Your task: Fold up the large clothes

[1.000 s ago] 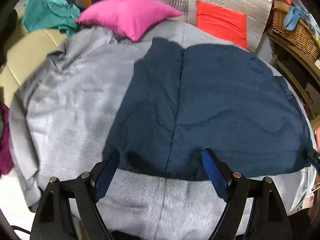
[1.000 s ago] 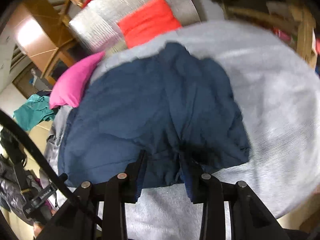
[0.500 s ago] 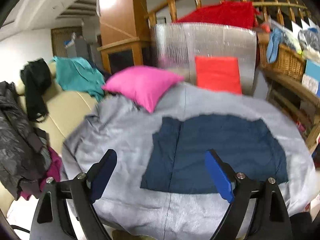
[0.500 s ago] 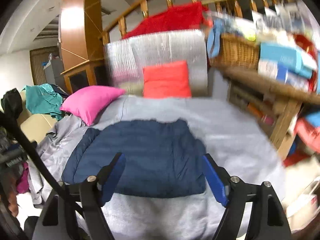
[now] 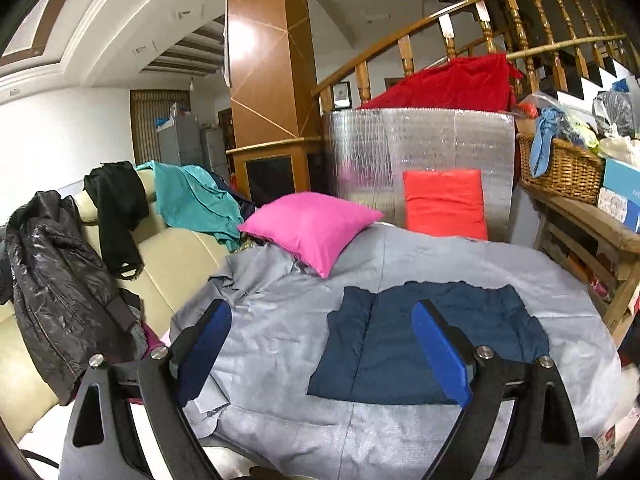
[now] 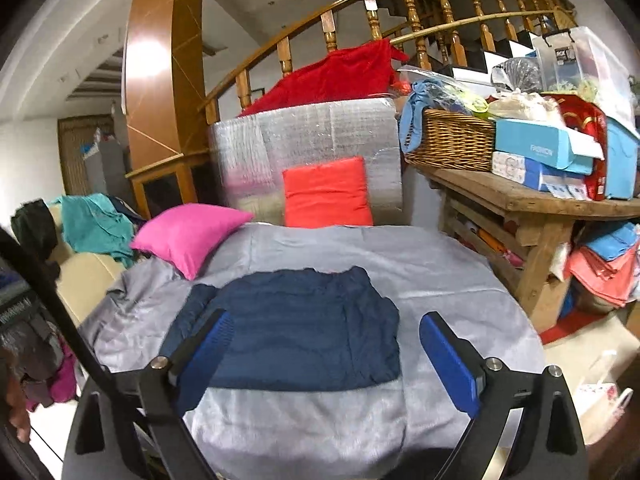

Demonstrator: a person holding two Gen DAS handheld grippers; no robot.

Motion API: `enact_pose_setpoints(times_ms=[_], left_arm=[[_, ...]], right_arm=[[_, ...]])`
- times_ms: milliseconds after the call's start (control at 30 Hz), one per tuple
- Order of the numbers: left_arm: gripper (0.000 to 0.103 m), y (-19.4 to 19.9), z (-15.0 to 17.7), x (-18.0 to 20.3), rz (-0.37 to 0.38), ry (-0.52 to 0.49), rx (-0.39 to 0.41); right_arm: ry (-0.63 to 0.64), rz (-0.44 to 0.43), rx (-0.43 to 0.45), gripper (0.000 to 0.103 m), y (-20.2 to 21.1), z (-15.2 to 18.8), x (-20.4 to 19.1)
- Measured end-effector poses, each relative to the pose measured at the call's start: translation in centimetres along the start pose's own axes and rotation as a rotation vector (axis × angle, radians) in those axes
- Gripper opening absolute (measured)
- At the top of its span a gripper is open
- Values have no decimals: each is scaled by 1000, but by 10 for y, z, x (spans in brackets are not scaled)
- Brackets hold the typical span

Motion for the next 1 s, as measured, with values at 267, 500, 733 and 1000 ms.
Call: enact_pose_setpoints(times_ms=[267, 500, 733, 1000], left_arm=[[92, 25, -7, -1, -12, 4, 36], [93, 27, -6, 0, -7, 8, 34], [93, 28, -5, 2, -25, 11, 35], [93, 31, -2, 6, -26, 7, 28]], right_arm=[[24, 15, -7, 96, 14, 7, -16], [16, 19, -7, 96, 14, 4, -14], [17, 17, -12, 96, 13, 2, -11], [9, 19, -31, 96, 8, 4, -11]])
Point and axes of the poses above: each gripper's, at about its wrist camera, not at the fingertips, and y roughly against the way its jaws point, x to its right, z to its underside, the point moved 8 cm from there along -y, roughly the way its jaws point, and after that the axes turned 1 degree about -y, right-handed, at the moved point
